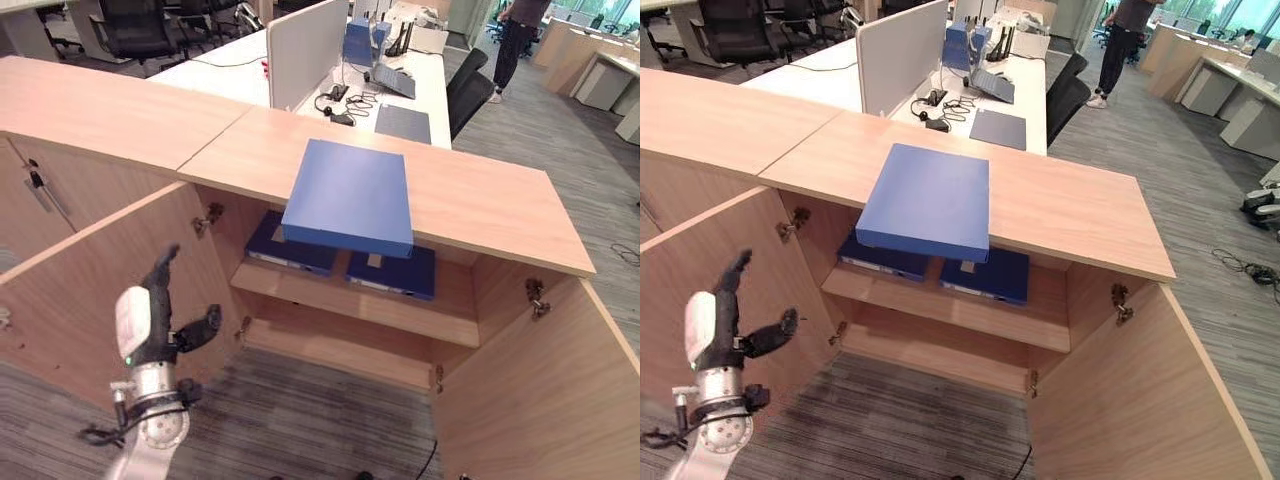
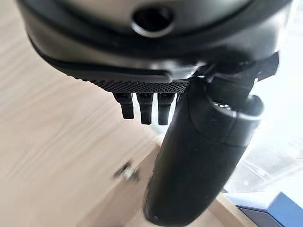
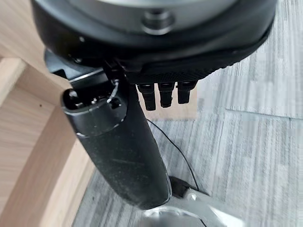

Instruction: Put the empty folder in the office cabinet

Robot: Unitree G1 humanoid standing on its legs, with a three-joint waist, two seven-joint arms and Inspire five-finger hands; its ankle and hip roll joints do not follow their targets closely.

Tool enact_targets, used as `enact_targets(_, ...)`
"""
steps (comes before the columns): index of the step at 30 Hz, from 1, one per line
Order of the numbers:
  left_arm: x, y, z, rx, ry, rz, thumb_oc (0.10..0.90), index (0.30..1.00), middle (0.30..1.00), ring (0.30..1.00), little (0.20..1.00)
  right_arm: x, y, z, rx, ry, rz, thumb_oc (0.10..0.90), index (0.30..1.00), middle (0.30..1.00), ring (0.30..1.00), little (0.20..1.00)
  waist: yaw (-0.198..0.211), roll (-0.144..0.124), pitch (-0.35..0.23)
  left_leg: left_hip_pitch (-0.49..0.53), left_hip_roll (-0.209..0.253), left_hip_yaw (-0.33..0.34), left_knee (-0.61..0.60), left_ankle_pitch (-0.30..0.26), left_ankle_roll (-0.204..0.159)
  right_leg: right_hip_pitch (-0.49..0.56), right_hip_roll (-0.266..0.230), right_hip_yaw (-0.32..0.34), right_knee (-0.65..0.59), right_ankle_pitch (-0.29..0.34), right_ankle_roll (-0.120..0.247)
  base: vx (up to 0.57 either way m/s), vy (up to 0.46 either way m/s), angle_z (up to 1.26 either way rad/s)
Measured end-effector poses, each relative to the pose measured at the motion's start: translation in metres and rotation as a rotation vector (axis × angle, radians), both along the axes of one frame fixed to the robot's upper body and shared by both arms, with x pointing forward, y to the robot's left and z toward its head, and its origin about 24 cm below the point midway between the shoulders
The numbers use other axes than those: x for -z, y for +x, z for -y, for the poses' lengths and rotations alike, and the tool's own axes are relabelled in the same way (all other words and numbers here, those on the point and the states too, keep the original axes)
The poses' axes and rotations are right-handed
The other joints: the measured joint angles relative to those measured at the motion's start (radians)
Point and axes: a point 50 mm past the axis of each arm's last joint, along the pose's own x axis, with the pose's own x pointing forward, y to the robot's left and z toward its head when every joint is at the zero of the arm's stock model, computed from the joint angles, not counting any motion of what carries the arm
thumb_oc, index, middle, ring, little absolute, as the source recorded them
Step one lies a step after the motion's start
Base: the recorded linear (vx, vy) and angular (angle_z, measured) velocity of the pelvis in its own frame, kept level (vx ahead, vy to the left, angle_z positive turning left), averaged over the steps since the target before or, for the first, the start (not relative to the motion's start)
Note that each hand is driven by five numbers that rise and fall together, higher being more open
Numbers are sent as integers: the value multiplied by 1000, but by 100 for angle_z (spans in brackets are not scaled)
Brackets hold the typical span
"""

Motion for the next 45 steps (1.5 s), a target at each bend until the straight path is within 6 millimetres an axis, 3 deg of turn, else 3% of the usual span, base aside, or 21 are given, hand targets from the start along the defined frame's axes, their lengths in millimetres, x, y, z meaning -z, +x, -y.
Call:
enact_targets(3,-18,4,2,57,168,29,800,900,900,900,900,-2,-1,9,-5,-19,-4,800,900,900,900,900,-2,22,6,8,-3,2,0,5,-5,7,-3,0,-1,0,0,0,0,0)
enact_targets(6,-39,11,21,178,272,100,800,900,900,900,900,-2,-1,11,-16,-20,-3,800,900,900,900,900,-6,40,6,16,-4,4,0,3,-7,15,-4,1,-3,-1,1,-3,-1,0)
enact_targets(12,-73,20,30,333,525,142,800,900,900,900,900,-4,0,13,-22,-17,9,800,900,900,900,900,-36,55,6,32,-5,8,0,1,-11,29,-5,4,-3,0,1,6,-1,-2)
enact_targets(13,-83,21,33,378,611,146,800,900,900,900,900,-4,0,14,-24,-14,10,800,900,900,900,900,-45,47,2,31,-4,8,0,-1,-12,29,-5,3,-3,1,1,54,-4,-1)
enact_targets(14,-94,21,42,440,679,190,800,900,900,900,900,-4,-4,16,-23,-18,1,800,900,900,900,900,-51,56,-1,32,-6,8,0,-2,-14,29,-6,5,-3,2,2,0,0,0)
enact_targets(17,-103,26,51,510,759,192,800,900,900,900,900,-4,-4,18,-27,-20,0,800,900,900,900,900,-53,60,-3,33,-5,9,0,0,-16,29,-5,5,-3,2,2,-15,-3,0)
enact_targets(22,-93,29,64,589,748,151,800,900,900,900,900,-5,-5,19,-40,-20,-7,800,900,900,900,900,-83,77,-13,43,-6,15,1,6,-9,31,-4,12,-3,5,3,10,2,-4)
enact_targets(26,-79,38,74,629,699,105,800,900,900,900,900,-5,-3,20,-50,-23,-5,800,900,900,900,900,-82,82,-16,47,-6,35,0,0,-16,30,-4,30,-3,11,4,-7,-3,-12)
enact_targets(31,-68,49,77,619,653,69,800,900,900,900,900,-5,-4,19,-60,-22,-11,800,900,900,900,900,-106,81,-19,47,-6,36,0,1,-15,29,-3,34,-3,15,4,1,1,-3)
enact_targets(33,-57,57,83,614,610,40,800,900,900,900,900,-4,-8,20,-58,-26,-24,800,900,900,900,900,-114,83,-23,49,-7,40,0,4,-14,28,-3,38,-3,17,3,24,2,-4)
enact_targets(36,-38,77,90,618,597,-63,800,900,900,900,900,-5,-3,19,-91,-32,-22,800,900,900,900,900,-142,65,-43,48,-7,47,0,5,-11,24,-3,45,-3,21,4,-6,12,-6)
enact_targets(45,-40,104,78,485,618,-106,800,900,900,900,900,-4,-10,20,-100,-35,-54,800,900,900,900,900,-161,50,-49,47,-7,65,0,5,-9,12,-2,59,-3,29,2,11,6,-6)
